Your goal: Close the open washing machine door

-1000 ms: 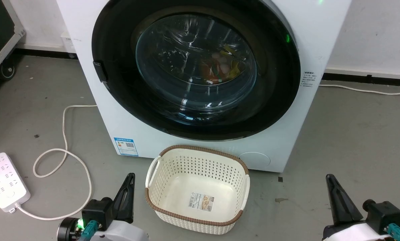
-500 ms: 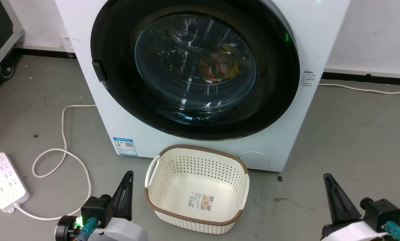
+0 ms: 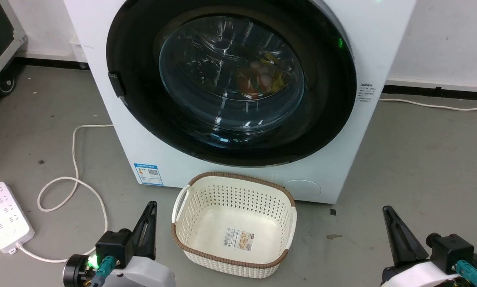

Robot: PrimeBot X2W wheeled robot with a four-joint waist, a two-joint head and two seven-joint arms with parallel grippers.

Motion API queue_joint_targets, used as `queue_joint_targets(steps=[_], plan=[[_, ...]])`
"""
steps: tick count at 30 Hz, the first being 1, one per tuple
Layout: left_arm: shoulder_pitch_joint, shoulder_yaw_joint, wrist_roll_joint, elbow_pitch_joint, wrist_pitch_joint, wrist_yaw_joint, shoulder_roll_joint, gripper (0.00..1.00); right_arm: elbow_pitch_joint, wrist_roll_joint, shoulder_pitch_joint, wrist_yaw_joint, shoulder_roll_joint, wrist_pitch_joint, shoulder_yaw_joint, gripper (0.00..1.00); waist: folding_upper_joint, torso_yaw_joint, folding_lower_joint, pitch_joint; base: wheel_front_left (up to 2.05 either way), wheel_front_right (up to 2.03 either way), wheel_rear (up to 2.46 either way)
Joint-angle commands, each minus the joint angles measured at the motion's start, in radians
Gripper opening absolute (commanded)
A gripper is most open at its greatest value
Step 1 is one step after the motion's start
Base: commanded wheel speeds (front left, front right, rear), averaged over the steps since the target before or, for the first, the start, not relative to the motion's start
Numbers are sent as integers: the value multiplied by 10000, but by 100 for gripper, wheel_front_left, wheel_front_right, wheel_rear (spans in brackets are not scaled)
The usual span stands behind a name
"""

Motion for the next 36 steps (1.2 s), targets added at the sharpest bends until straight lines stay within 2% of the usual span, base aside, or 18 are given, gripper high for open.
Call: queue_joint_targets(steps=[1,36], plan=[[119,39,68,-105,62,91,5,0,-114,-78,-61,-3,18,70,27,0,0,-5,-1,3,0,0,0],[216,167,315,-741,757,385,7,0,-543,-365,-123,-5,32,767,167,0,0,-91,-1,56,0,0,0]])
